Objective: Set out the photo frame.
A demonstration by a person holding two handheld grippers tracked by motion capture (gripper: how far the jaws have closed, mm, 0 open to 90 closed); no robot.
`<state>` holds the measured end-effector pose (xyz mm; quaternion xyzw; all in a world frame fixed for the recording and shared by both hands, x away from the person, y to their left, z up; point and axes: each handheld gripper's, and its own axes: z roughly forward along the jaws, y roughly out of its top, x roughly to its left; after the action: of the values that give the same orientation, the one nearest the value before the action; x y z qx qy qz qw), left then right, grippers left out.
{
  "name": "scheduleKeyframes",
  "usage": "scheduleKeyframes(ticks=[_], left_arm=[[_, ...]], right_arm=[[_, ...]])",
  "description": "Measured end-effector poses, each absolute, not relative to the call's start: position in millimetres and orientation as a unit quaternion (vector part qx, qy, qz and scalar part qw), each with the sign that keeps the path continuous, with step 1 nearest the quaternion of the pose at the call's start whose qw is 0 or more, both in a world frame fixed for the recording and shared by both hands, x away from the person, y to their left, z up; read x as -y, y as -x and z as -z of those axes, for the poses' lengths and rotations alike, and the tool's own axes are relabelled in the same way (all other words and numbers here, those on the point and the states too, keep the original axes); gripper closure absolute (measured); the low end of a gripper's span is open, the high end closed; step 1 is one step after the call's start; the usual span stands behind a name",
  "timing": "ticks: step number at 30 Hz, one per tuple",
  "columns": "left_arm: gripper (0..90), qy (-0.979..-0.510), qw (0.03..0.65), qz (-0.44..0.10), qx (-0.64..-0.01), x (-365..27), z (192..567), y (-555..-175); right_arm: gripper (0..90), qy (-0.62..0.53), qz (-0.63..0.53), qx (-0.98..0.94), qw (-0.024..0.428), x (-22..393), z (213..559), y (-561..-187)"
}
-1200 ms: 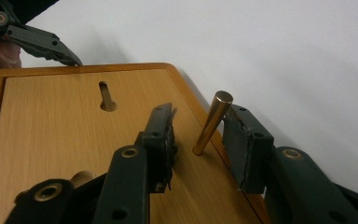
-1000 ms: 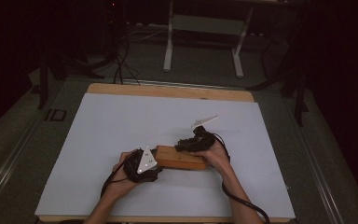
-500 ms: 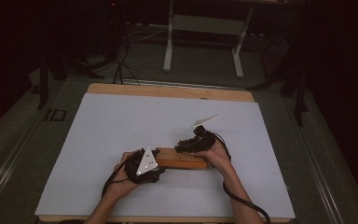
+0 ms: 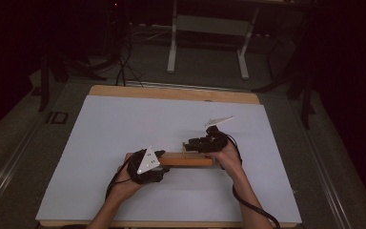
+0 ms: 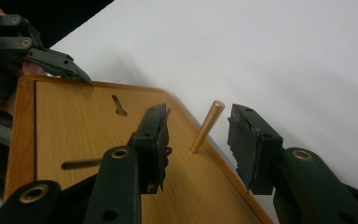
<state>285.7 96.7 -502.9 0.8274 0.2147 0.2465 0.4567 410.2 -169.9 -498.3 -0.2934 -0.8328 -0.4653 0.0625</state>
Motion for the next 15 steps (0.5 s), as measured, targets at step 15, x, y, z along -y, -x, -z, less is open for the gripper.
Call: scheduleKeyframes(ticks=[15], left_arm=[[46.6, -0.824, 0.460, -0.244, -0.224, -97.4, 500.9, -290.1]], right_arm=[[61.7, 0.316, 0.480, 0.818, 0.010, 200.0, 487.8, -399.9]])
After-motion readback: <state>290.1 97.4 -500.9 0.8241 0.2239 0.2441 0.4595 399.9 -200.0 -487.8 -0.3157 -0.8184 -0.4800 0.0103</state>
